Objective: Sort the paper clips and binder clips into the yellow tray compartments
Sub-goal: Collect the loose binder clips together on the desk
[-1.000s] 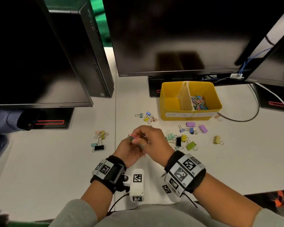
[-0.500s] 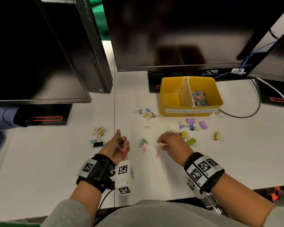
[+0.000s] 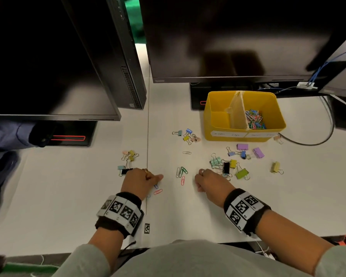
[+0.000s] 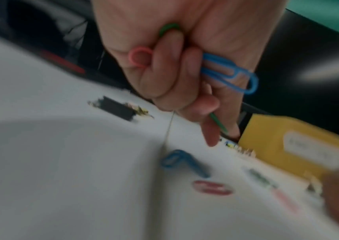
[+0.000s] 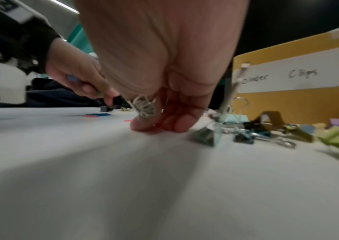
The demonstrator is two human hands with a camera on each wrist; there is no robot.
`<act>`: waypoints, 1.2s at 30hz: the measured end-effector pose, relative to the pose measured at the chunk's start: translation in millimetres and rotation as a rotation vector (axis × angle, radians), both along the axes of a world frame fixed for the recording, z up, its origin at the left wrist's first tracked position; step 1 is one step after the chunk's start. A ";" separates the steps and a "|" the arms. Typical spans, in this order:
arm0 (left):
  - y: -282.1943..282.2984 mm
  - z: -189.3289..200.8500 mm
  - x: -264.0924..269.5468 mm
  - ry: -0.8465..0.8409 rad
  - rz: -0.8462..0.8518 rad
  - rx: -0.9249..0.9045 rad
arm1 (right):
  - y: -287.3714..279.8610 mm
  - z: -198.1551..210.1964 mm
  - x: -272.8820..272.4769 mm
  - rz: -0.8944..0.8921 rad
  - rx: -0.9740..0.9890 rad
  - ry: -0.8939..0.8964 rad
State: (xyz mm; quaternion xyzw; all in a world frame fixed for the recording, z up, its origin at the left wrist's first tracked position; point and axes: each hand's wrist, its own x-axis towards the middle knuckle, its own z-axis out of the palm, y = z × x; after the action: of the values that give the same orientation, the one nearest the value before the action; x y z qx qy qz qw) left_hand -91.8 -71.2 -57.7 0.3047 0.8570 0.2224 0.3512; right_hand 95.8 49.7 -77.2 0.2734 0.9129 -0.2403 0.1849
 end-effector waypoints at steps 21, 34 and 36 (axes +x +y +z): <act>18.4 -10.3 3.8 0.288 -0.311 -0.265 | -2.4 -7.1 -68.5 -0.160 -0.084 0.226; 24.5 -19.6 7.9 0.406 -0.585 -0.370 | -5.7 -4.9 -65.7 0.014 0.214 0.012; 23.8 -20.4 8.6 0.450 -0.639 -0.381 | -3.6 -2.3 -61.5 0.007 0.210 0.002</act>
State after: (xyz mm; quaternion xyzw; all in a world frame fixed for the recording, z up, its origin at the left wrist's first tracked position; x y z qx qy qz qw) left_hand -83.2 -47.4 -78.2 0.5252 0.8006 -0.1314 0.2569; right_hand 34.3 46.1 -79.5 0.2879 0.9342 -0.1429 0.1550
